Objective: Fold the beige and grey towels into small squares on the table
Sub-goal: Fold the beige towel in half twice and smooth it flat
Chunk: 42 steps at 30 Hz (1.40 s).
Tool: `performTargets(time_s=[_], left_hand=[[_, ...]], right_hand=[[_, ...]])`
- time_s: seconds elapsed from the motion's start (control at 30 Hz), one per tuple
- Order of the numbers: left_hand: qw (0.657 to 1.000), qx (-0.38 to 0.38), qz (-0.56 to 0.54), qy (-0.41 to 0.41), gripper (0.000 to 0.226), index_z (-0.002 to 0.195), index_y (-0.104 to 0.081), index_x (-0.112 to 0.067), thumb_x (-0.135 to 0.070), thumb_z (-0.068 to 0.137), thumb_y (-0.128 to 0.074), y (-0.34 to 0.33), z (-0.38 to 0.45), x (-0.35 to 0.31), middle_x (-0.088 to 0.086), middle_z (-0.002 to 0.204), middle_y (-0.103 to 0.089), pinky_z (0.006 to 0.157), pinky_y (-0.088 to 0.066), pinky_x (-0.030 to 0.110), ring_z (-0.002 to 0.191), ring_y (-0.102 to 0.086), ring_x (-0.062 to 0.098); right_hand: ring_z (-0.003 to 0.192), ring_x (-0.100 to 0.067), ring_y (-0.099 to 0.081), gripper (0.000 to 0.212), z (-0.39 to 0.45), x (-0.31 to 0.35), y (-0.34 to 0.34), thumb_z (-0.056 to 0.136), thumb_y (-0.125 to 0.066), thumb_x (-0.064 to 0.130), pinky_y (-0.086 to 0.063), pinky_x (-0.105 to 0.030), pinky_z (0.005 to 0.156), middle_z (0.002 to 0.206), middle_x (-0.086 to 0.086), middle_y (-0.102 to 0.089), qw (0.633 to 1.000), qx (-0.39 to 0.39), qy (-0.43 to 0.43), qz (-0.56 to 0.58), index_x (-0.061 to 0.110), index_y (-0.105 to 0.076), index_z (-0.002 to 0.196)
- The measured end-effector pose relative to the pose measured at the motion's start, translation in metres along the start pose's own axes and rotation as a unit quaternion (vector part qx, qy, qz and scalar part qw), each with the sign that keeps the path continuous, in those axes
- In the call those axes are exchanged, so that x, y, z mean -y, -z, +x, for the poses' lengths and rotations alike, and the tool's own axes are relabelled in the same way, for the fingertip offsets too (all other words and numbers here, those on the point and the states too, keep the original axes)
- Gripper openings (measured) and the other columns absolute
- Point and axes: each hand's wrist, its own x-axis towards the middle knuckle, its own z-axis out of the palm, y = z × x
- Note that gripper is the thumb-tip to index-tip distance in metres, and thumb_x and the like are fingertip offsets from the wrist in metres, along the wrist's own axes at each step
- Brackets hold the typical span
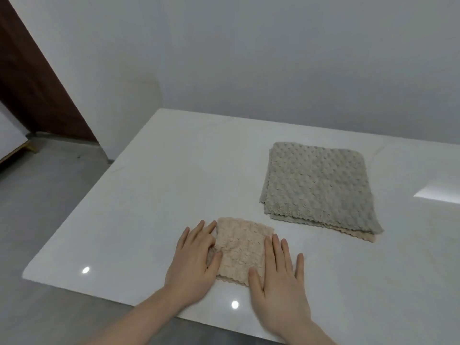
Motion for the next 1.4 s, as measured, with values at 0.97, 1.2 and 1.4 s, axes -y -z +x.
performTargets(time_s=[0.97,1.2,1.4], left_hand=[[0.840,0.061,-0.465,0.272,0.009,0.109,-0.057,-0.011,-0.012,0.101,-0.061,0.214,0.057,-0.156,0.010,0.100,-0.078,0.077,-0.054,0.033,0.087,-0.074,0.022],[0.915,0.047,-0.313,0.252,0.011,0.107,-0.058,-0.026,-0.025,0.098,-0.062,0.218,0.074,-0.134,-0.007,0.108,-0.070,0.065,-0.049,0.017,0.083,-0.068,0.009],[0.924,0.066,-0.288,0.243,0.025,0.119,-0.054,-0.029,-0.022,0.096,-0.061,0.225,0.091,-0.101,-0.006,0.112,-0.067,0.067,-0.051,0.018,0.090,-0.068,0.010]], right_hand=[[0.104,-0.020,-0.073,0.026,0.003,0.069,0.248,0.100,-0.060,0.022,-0.058,-0.038,0.090,0.112,0.001,-0.077,0.727,0.210,-0.198,0.623,0.021,-0.063,0.126],[0.094,-0.012,-0.075,0.031,0.028,0.077,0.249,0.092,-0.066,0.008,-0.061,-0.037,0.084,0.102,0.007,-0.078,0.772,0.148,-0.196,0.586,0.021,-0.065,0.120],[0.090,-0.012,-0.075,0.037,0.043,0.103,0.236,0.086,-0.067,0.005,-0.061,-0.037,0.085,0.100,0.004,-0.078,0.796,0.105,-0.205,0.559,0.024,-0.062,0.117]])
